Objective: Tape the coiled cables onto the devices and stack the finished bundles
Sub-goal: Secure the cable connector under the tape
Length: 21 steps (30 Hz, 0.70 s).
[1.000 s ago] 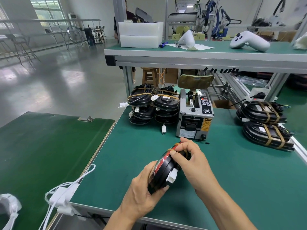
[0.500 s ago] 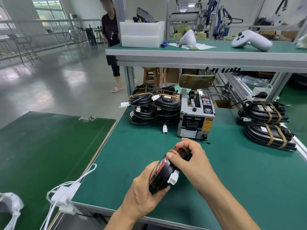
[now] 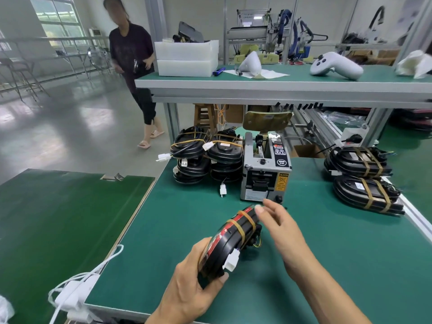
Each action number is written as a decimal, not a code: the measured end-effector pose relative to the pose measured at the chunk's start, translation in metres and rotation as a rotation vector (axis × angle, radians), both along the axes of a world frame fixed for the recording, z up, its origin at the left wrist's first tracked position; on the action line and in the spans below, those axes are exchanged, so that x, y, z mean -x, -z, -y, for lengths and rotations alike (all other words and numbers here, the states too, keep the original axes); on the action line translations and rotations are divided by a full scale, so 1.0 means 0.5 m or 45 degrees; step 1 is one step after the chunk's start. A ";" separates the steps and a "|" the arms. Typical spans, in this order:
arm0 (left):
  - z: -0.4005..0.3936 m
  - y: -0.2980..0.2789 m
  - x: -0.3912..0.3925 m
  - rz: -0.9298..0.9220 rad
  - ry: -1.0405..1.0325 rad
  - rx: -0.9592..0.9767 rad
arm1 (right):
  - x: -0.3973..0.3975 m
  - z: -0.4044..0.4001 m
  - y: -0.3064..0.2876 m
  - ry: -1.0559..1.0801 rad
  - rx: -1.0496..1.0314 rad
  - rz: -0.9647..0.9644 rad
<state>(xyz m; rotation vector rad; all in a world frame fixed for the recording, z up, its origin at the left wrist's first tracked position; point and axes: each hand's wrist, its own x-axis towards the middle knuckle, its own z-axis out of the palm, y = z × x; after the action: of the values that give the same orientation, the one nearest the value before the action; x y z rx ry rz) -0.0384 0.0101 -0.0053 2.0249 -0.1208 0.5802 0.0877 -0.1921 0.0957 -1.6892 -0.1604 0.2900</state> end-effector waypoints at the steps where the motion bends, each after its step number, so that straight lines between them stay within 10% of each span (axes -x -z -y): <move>1: -0.001 0.000 -0.001 -0.008 -0.004 -0.003 | 0.007 -0.009 0.003 -0.070 0.040 -0.022; 13: 0.004 -0.005 0.012 -0.124 -0.176 -0.197 | 0.017 -0.047 0.034 -0.098 0.302 0.135; 21: 0.023 -0.007 -0.013 -0.149 -0.273 -0.180 | -0.153 -0.037 0.044 0.553 0.067 0.022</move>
<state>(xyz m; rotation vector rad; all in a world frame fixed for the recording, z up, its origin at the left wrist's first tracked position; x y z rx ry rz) -0.0317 -0.0011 -0.0019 2.2204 0.1306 0.5981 0.1642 -0.1737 0.0739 -1.7304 0.2030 -0.0457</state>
